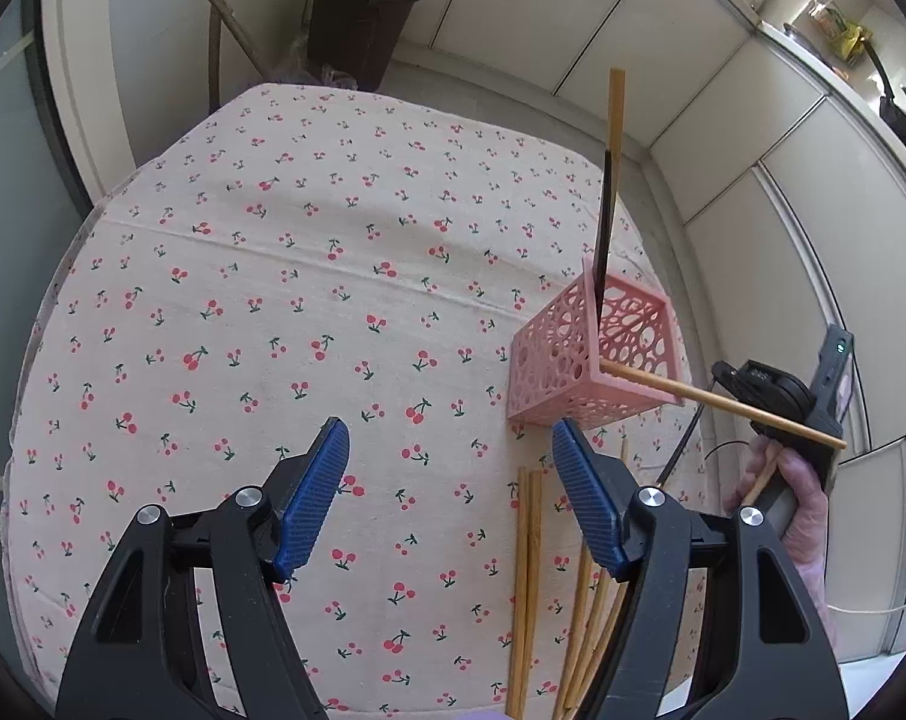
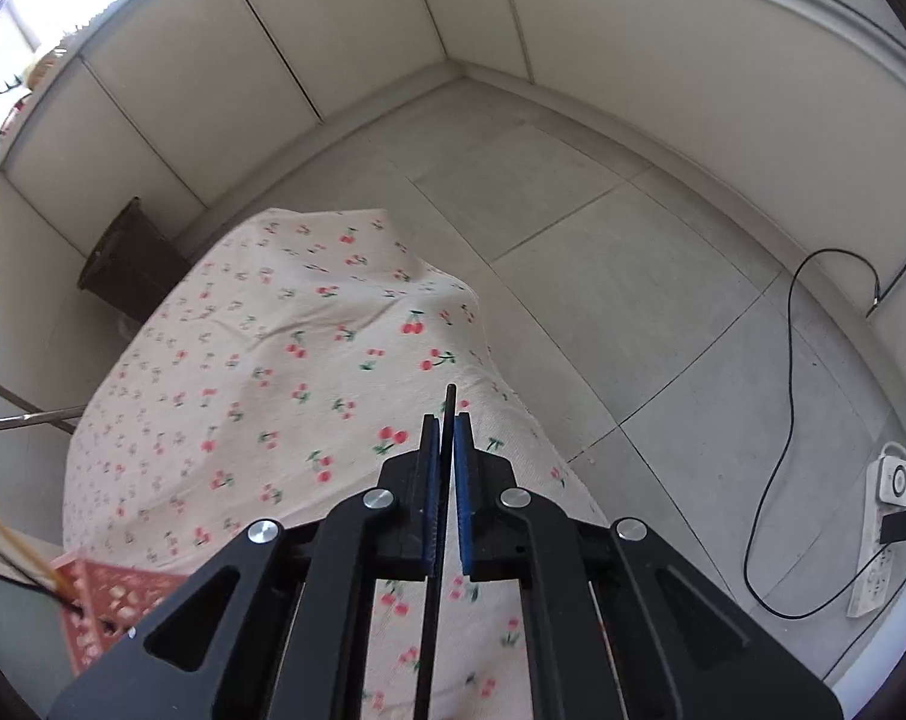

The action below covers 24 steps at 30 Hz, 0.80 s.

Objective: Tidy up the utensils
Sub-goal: 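Carry the dark-tipped chopstick over the pink basket and open the right gripper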

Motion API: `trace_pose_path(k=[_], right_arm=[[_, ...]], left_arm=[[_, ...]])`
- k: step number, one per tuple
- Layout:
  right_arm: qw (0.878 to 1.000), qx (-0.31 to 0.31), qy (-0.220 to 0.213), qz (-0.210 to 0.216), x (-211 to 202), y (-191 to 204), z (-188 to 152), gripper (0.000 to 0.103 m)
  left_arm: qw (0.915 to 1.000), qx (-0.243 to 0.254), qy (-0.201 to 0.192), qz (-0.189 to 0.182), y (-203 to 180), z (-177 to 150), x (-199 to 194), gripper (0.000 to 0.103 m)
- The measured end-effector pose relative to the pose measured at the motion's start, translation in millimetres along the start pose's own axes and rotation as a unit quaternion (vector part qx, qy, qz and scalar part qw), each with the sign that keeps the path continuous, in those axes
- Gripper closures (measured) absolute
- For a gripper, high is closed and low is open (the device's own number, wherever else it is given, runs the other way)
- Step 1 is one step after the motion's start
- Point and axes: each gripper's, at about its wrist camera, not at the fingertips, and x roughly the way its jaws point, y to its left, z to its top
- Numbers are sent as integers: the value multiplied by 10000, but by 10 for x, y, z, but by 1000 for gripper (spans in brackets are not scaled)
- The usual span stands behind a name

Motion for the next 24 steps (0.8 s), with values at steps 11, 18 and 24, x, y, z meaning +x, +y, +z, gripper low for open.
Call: trace_pose_path(k=[11, 18, 24], right_arm=[[9960, -541, -591, 392, -1325, 168, -212, 98], [9933, -694, -837, 380, -1862, 258, -217, 98], [9902, -567, -1159, 542, -2227, 469, 165, 98]], left_arm=[[9997, -74, -135, -162, 57, 4, -207, 36], [9994, -205, -211, -207, 129, 26, -280, 36], [9992, -194, -240, -256, 115, 45, -315, 36]])
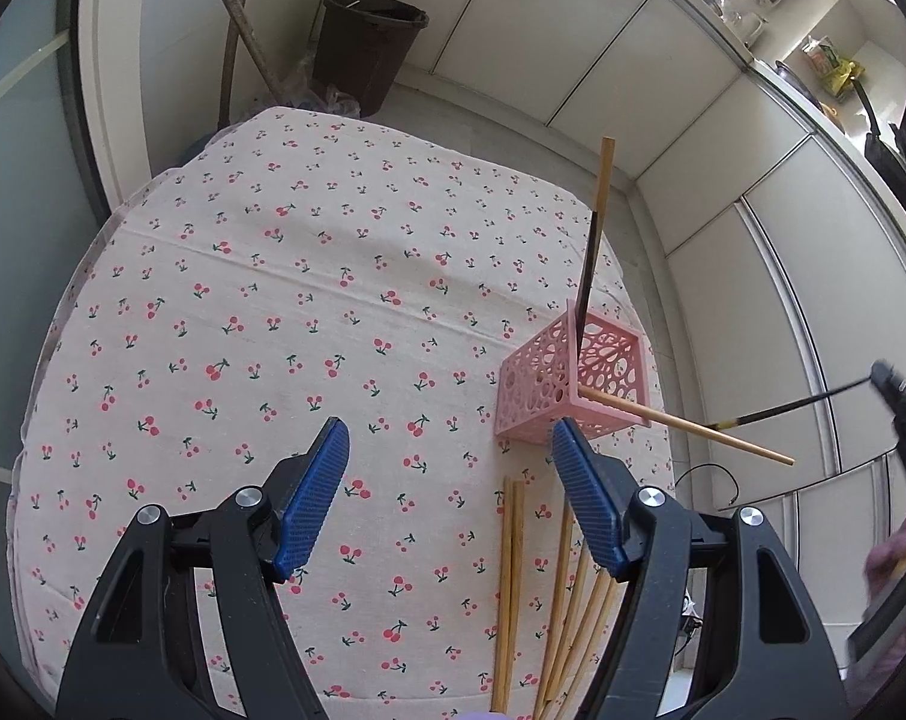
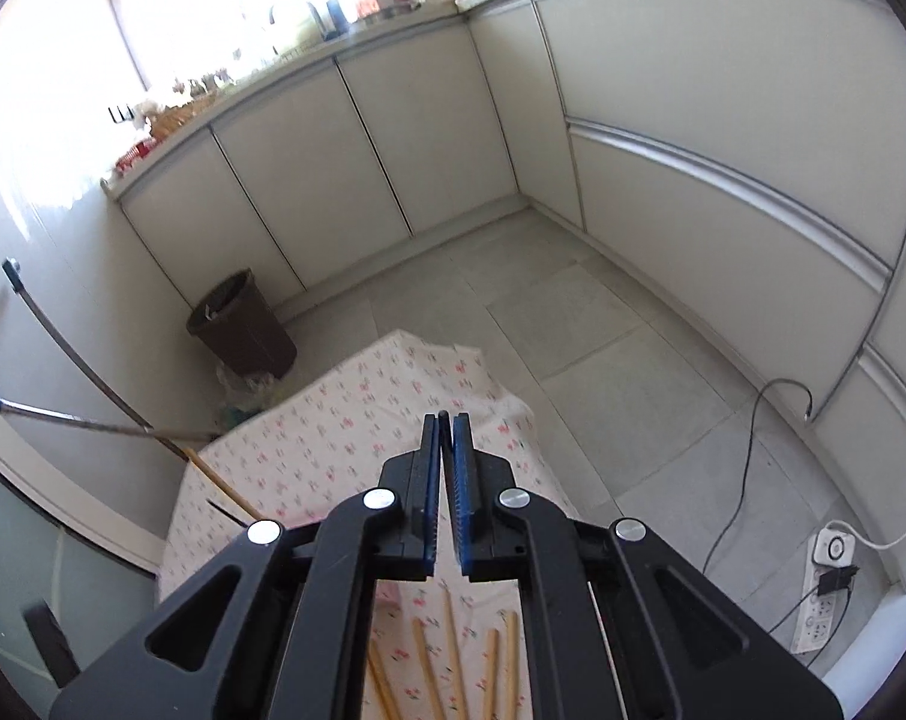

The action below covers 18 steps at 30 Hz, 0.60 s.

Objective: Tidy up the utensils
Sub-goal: 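Carry the dark-tipped chopstick over the pink basket and open the right gripper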

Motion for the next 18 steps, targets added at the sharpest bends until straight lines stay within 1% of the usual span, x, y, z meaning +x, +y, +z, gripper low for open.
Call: trace_pose_path(k=[3, 7, 10, 12, 15, 16, 17, 18], right_arm=[[9996, -122, -189, 182, -176, 235, 196, 98], [9979, -365, -320, 427, -348, 565, 296, 98], [9969, -490, -336, 518, -357, 764, 316, 98], [9966, -558, -266, 549, -279, 878, 308, 98], [9966, -474, -65, 673, -9, 952, 189, 97], [9960, -461, 98, 755, 115, 965, 132, 94], [9951, -394, 361, 827, 278, 966, 43, 93], [9947, -295, 495, 848, 378, 948, -44, 87]], left_arm=[[10000, -13, -29, -29, 4, 18, -21, 36], [9999, -96, -35, -114, 28, 49, -28, 36], [9998, -169, -4, -146, 61, 71, -12, 36], [9996, -217, 12, -153, 84, 82, -4, 36], [9995, -272, 21, -144, 120, 99, -6, 36], [9995, -287, 20, -145, 128, 104, -11, 36], [9994, -302, 14, -152, 135, 108, -20, 36], [9994, -317, 1, -166, 140, 113, -34, 36]])
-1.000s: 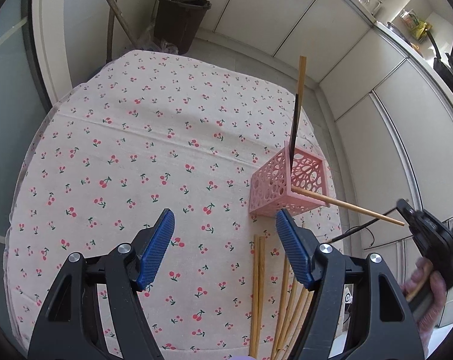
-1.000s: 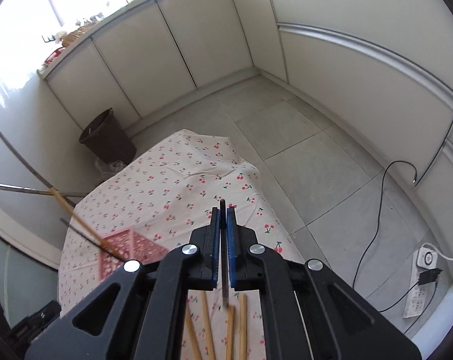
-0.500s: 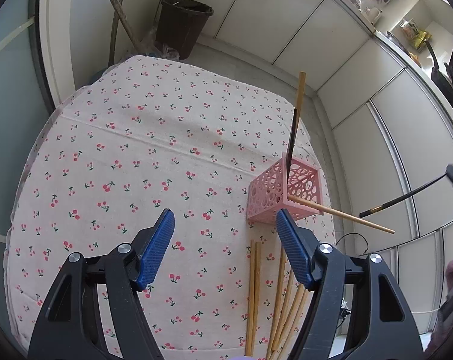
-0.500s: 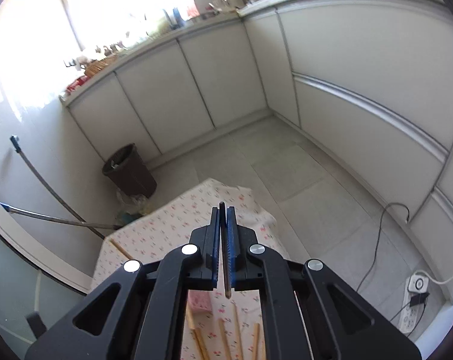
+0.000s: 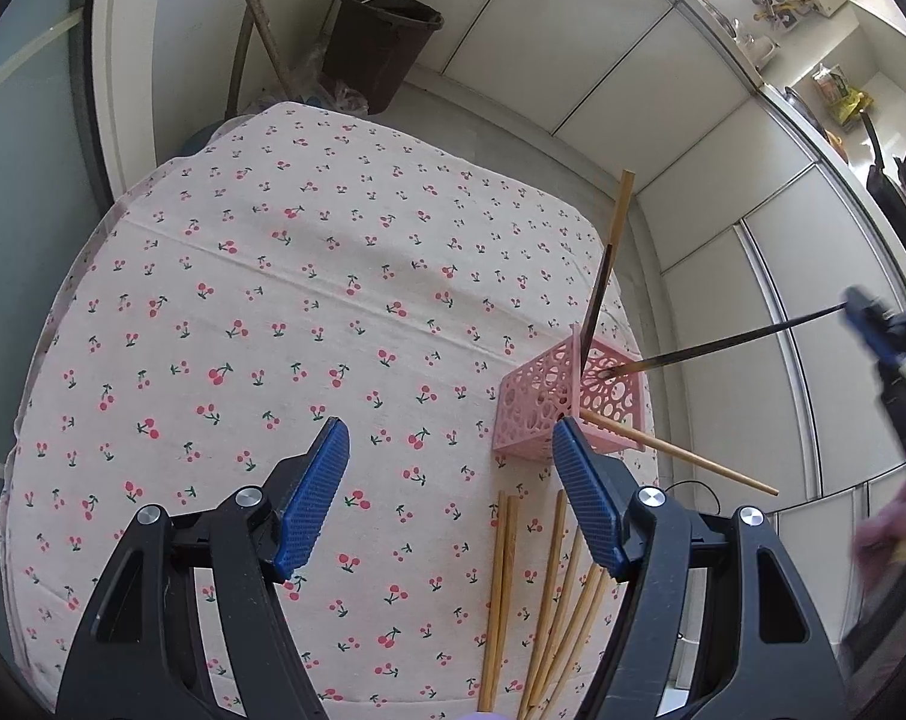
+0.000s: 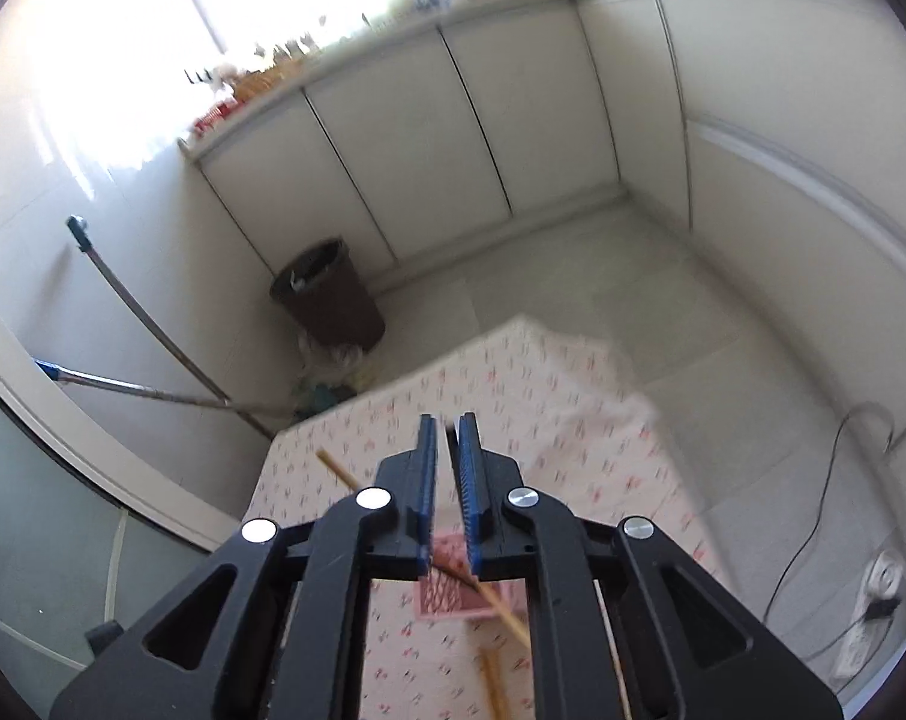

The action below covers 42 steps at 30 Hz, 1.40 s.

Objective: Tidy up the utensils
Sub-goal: 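Carry the dark-tipped chopstick over the pink basket and open the right gripper, then lower the left gripper onto a light wooden chopstick and close it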

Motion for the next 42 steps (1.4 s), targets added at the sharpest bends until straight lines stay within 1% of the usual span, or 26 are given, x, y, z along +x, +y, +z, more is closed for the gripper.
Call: trace_pose_path(k=[1, 2, 4, 5, 6, 7, 8, 10, 12, 14, 18, 22, 24, 28, 29, 30, 31, 33, 34, 36, 37, 38, 40, 42], right_arm=[[10000, 34, 62, 29, 55, -16, -67, 82], [10000, -25, 44, 43, 62, -14, -145, 80], [9998, -157, -126, 4, -23, 16, -241, 68], [9994, -262, -231, -64, -94, 44, -280, 66], [9988, -347, -315, -104, -158, 63, -328, 60], [9980, -440, -420, -156, -236, 74, -378, 50], [9961, -598, -579, -303, -338, 92, -453, 46], [9907, -879, -814, -639, -490, 115, -577, 37], [9834, -1177, -938, -1014, -566, 141, -738, 35], [9794, -1302, -955, -1215, -577, 115, -857, 35], [9753, -1332, -973, -1470, -626, -28, -1063, 28], [9745, -1235, -911, -1635, -622, -236, -1204, 20], [9746, -1158, -837, -1727, -643, -387, -1312, 17], [9757, -996, -749, -1800, -669, -642, -1447, 7], [9756, -962, -728, -1832, -679, -720, -1478, 7], [9754, -942, -677, -1877, -682, -810, -1511, 7], [9750, -935, -613, -1920, -672, -879, -1538, 7], [9756, -849, -314, -1999, -611, -1063, -1584, 7], [9776, -730, -133, -1970, -578, -1154, -1598, 7], [9823, -326, 310, -1819, -504, -1346, -1593, 7], [9840, -118, 522, -1699, -473, -1424, -1592, 7], [9860, 143, 750, -1482, -435, -1505, -1590, 7], [9866, 605, 1019, -1126, -395, -1612, -1597, 7], [9853, 779, 1169, -973, -360, -1645, -1612, 7]], left_arm=[[10000, -4, -40, -23, 1, 9, -30, 36], [10000, 19, -90, -28, -8, 11, -56, 36], [9995, 136, -280, 25, -58, 4, -130, 36], [9990, 191, -403, 58, -92, -6, -177, 36], [9983, 244, -518, 86, -127, -17, -222, 36], [9973, 329, -641, 112, -179, -33, -276, 33], [9960, 432, -771, 146, -236, -55, -335, 32], [9919, 650, -1060, 247, -361, -116, -455, 26], [9879, 822, -1273, 335, -464, -186, -538, 22], [9839, 1015, -1402, 451, -572, -268, -593, 21], [9752, 1332, -1602, 739, -746, -442, -637, 14], [9708, 1555, -1594, 896, -831, -607, -580, 8], [9710, 1635, -1484, 919, -851, -694, -507, 7], [9725, 1749, -1097, 1079, -880, -822, -259, 7], [9737, 1807, -815, 1124, -885, -831, -132, 7], [9743, 1839, -630, 1135, -885, -836, -56, 7], [9754, 1886, -208, 1126, -877, -839, 113, 7], [9762, 1837, 269, 1121, -844, -864, 318, 7], [9755, 1737, 625, 1196, -807, -867, 481, 7], [9725, 1538, 1099, 1363, -749, -881, 707, 7], [9723, 1387, 1293, 1368, -706, -882, 815, 7], [9733, 1188, 1437, 1342, -663, -867, 916, 7], [9739, 957, 1530, 1379, -629, -852, 1016, 8], [9735, 850, 1539, 1459, -643, -821, 1091, 8]])
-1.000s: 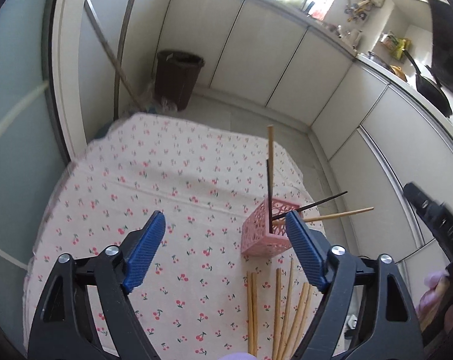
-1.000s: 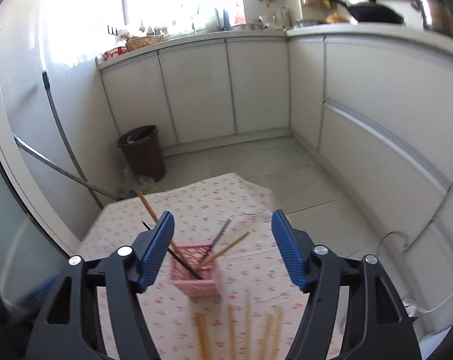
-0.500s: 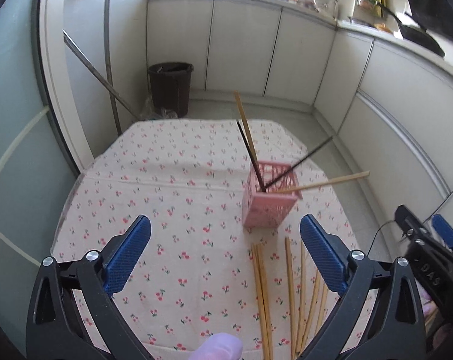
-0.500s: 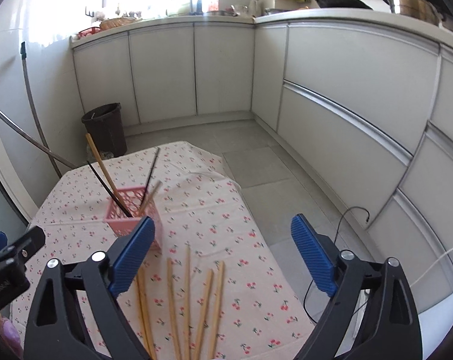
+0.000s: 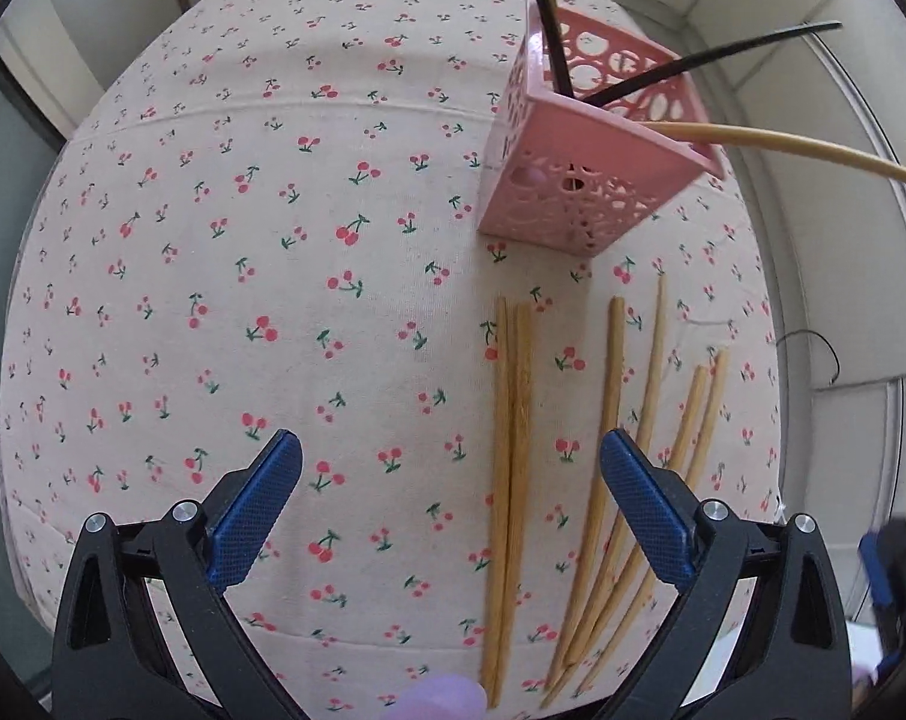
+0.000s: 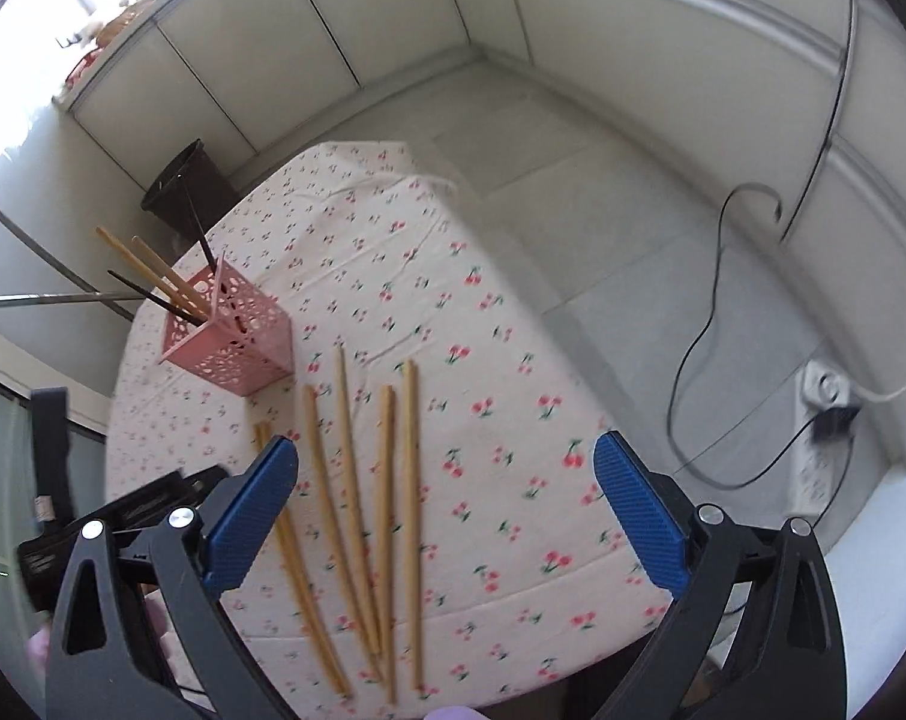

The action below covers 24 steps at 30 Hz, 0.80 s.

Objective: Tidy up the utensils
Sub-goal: 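Lower the left gripper onto a light wooden chopstick and close it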

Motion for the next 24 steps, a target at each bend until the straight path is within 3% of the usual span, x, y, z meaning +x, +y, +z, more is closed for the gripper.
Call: trace_pose_path(k=[5, 7, 10, 15, 21, 24], right_arm=[[9986, 281, 347, 287, 77, -98, -31, 7], [9964, 535, 427, 502, 63, -158, -25, 7], [9939, 747, 505, 633, 71, -221, 4, 7], [9907, 876, 578, 869, 71, -244, 18, 7], [9926, 732, 579, 772, 72, -206, 11, 7], [9943, 610, 595, 645, 87, -197, 1, 7]], left_arm=[[9973, 131, -220, 685, -139, 95, 113, 15], [9965, 159, -195, 792, -164, 118, 193, 25], [9966, 76, -112, 815, -151, 141, 296, 38], [9963, 38, -98, 849, -136, 193, 400, 40], [9968, 8, -27, 793, -127, 221, 488, 41], [9969, 69, 35, 777, -228, 208, 600, 51]])
